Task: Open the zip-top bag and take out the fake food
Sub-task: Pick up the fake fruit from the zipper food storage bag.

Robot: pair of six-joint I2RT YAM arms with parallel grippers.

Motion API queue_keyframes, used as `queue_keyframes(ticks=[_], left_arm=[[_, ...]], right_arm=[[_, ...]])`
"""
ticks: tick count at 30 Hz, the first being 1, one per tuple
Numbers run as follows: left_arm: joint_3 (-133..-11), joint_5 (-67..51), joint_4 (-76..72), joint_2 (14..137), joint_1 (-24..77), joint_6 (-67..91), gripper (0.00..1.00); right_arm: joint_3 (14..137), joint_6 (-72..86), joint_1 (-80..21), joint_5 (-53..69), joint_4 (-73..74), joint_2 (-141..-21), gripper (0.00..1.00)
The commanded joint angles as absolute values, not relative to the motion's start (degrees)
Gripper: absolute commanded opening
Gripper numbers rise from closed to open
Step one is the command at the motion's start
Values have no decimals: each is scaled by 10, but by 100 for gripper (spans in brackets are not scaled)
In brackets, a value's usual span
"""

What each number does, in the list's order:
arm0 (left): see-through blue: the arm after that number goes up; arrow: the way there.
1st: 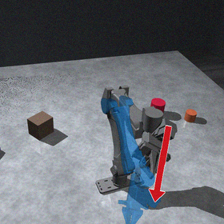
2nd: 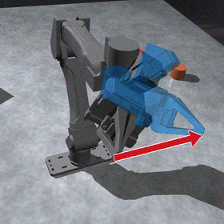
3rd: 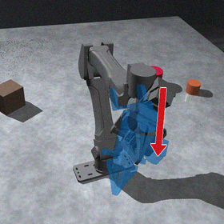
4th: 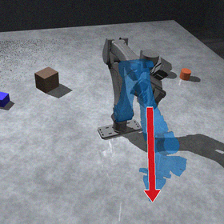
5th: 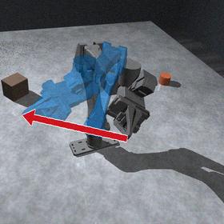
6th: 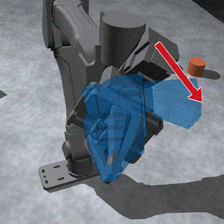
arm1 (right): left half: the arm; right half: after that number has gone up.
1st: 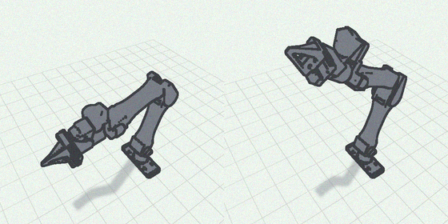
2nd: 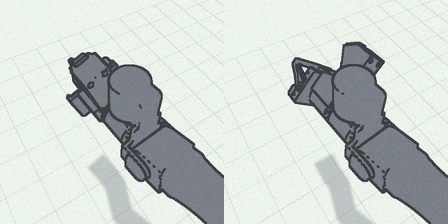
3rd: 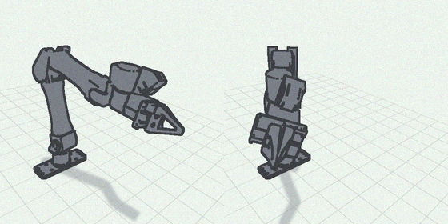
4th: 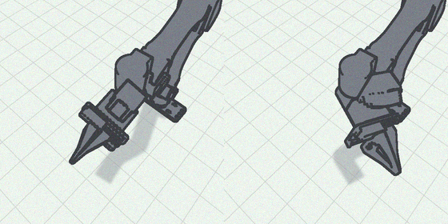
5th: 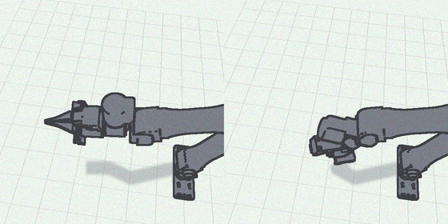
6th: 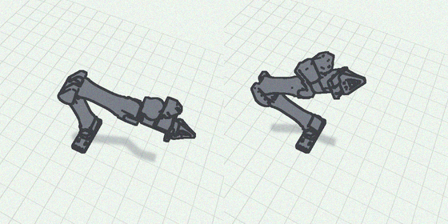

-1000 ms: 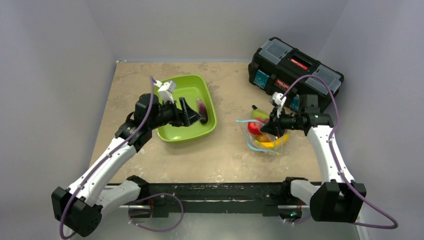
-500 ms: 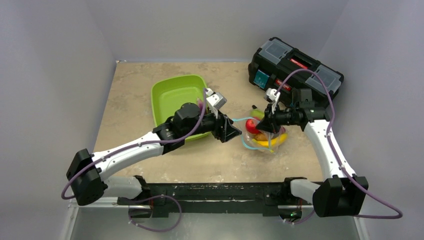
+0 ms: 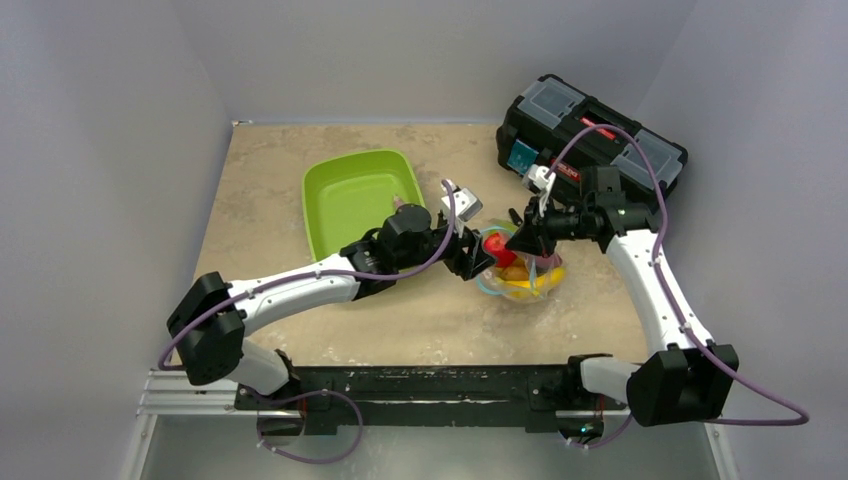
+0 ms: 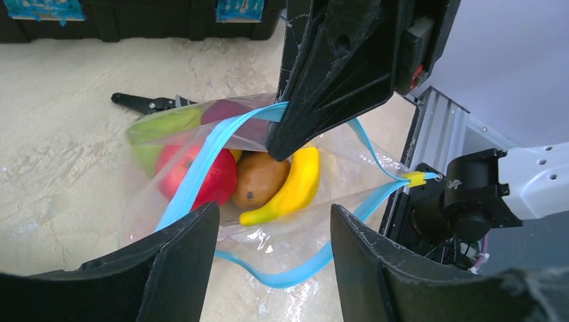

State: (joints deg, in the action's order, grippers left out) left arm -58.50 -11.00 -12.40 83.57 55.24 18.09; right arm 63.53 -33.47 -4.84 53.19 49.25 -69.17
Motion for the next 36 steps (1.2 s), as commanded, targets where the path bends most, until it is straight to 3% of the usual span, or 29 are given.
queue_keyframes(ticks=[1,9,18,22,26,33,36], left_arm=[[-606,-90,-150,853,557,158,60],[-604,-27,-151,903,557,138,62],[-610,9,-150,937,555,124,65],[-609,12,-155,943,549,128,67],[-602,3,-169,946,540,137,68],[-604,-32,-179,957,527,155,69],[-603,-33,-178,961,525,159,70]], right_arm=[[665,-324,-63,550,477,-702,0],[668,-324,-75,553,476,-717,2],[695,-432,-75,594,570,-717,42],[712,-466,-54,625,602,-717,50],[717,-437,-29,592,572,-723,46],[658,-247,-26,368,373,-748,14],[643,-216,-32,314,328,-772,6]])
